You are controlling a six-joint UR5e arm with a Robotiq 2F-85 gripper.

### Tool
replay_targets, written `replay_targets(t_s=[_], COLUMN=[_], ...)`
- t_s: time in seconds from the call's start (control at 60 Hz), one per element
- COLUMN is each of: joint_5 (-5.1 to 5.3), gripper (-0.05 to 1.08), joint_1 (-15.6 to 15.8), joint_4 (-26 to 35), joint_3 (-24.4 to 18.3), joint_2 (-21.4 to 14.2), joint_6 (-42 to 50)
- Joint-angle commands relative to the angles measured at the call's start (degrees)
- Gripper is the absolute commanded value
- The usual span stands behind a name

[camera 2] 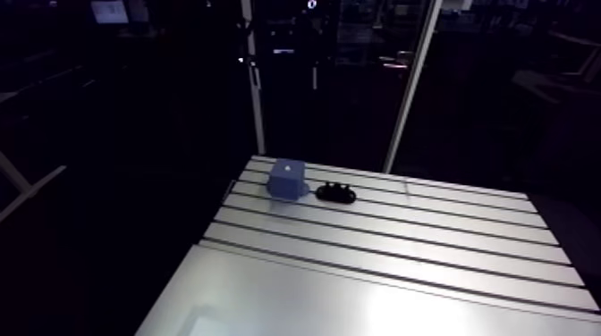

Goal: Pick up the M10 bolt and insert it into the hex recess until seated.

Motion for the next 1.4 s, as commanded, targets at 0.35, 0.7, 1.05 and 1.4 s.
replay_targets(t_s=[0.35,0.7,1.05,1.4], joint_5=[0.03,0.19,-0.23,0.10], gripper=[0.01,0.01,0.01,0.01], joint_1=[-5.8,-10.3,-10.8,-10.7], joint_4=[1.9,1.9,5.7,6.1], joint_3=[0.2,0.3,-0.7,0.0], joint_2=[-4.0,-4.4,-5.3,-6.2], joint_6=[-3.9,-3.0,-1.7,-1.6])
